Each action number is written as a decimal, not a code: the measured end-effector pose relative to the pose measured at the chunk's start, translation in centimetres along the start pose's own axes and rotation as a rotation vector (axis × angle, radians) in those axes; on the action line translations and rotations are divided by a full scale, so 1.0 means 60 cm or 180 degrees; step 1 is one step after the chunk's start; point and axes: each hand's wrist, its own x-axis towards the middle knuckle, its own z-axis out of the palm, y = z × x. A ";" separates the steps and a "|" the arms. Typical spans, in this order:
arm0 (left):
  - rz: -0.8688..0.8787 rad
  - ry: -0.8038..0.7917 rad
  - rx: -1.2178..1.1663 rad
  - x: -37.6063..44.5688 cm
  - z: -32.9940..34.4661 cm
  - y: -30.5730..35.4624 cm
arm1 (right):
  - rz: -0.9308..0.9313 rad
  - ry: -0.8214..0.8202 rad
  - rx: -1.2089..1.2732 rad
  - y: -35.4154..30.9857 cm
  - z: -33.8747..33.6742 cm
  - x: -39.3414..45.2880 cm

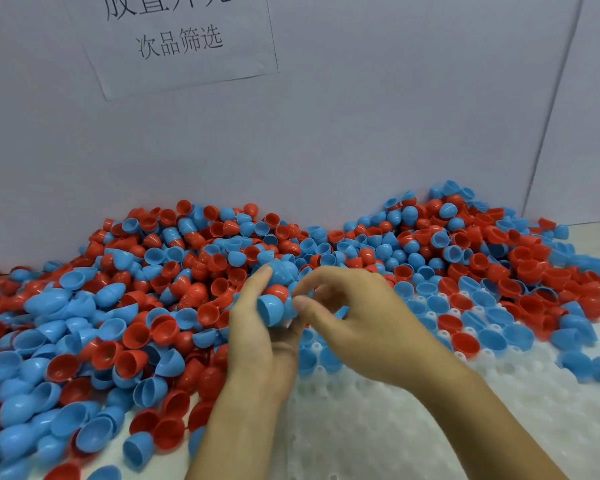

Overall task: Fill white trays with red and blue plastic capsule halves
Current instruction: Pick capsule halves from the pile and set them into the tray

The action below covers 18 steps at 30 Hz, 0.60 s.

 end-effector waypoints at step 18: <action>-0.0631 -0.0680 0.0295 -0.004 0.001 0.000 | -0.0092 0.0362 -0.0753 0.020 0.000 0.001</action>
